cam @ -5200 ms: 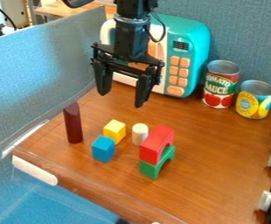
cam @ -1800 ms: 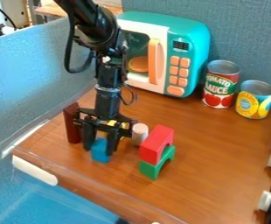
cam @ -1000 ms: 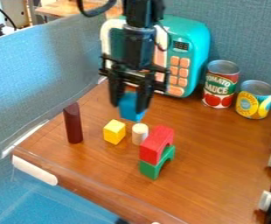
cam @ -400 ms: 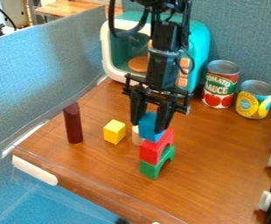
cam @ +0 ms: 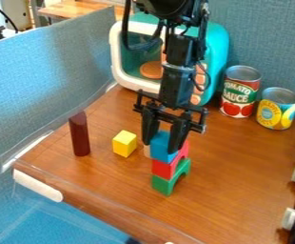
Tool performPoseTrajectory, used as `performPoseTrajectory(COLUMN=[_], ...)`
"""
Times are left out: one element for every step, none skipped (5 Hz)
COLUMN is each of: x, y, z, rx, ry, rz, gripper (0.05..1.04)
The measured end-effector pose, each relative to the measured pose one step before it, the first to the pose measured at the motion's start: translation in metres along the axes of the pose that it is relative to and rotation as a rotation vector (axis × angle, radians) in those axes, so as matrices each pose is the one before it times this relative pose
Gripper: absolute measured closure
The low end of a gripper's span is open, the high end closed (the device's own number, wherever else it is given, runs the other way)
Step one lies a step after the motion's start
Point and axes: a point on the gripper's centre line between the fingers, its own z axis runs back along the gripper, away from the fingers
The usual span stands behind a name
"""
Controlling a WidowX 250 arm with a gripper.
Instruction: Put the blue cube on top of the red arch
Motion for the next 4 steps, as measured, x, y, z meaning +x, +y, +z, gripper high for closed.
performPoseTrajectory(x=[-0.00128,-0.00079,0.00061,0.00063], y=[-0.00038,-0.00028,-0.00248,0.00047], z=[-0.00189,-0.00103,-0.00027,-0.00039], rx=[-0.0019,0.0052,0.0074,-0.0002], ry=[0.006,0.0017,-0.003,-0.0046], rz=[0.0047,0.0007,-0.0051,0.006], gripper=[0.519,0.519,0.519,0.519])
